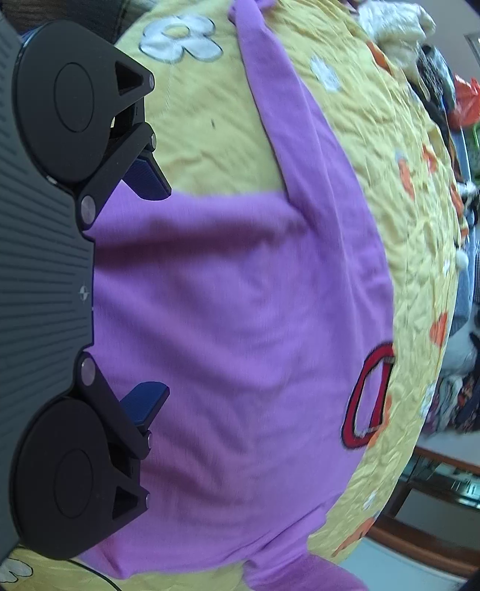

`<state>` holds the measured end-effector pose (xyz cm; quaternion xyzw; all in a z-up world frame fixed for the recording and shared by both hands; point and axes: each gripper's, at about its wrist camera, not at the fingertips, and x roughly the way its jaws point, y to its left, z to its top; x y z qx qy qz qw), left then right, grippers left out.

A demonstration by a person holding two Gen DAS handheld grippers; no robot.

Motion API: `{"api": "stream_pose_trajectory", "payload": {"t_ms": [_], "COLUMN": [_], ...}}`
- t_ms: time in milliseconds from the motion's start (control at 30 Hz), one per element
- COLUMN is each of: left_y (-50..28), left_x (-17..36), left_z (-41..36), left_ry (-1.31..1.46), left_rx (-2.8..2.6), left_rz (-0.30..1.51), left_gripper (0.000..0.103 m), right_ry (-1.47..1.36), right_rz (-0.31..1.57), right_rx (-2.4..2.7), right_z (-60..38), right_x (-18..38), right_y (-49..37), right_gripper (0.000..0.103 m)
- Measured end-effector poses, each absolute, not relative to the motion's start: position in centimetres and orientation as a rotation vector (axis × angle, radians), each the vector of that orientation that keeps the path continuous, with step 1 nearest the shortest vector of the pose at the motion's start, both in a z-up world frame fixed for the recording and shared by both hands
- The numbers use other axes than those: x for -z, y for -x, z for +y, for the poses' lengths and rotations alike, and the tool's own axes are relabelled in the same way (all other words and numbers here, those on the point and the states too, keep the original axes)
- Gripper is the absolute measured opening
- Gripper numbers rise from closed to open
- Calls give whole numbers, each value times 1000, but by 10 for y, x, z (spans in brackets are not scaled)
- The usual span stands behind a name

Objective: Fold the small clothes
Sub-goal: 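Lift the sleeve and fold it across the sweater body, open right gripper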

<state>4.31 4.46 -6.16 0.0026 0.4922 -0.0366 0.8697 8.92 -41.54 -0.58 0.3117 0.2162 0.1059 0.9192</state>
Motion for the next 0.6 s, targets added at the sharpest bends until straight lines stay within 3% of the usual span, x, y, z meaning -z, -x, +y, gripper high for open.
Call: {"api": "stream_pose_trajectory", "payload": {"t_ms": [600], "left_y": [-28], "left_x": [61], "left_z": [84], "left_ry": [22], "left_rx": [14], "left_rz": [1037], "left_gripper": [103], "right_ry": [-738], "right_rz": [633], "right_rx": [-512], "right_z": [-208], "right_x": [58], "right_y": [-177], "right_gripper": [5]}}
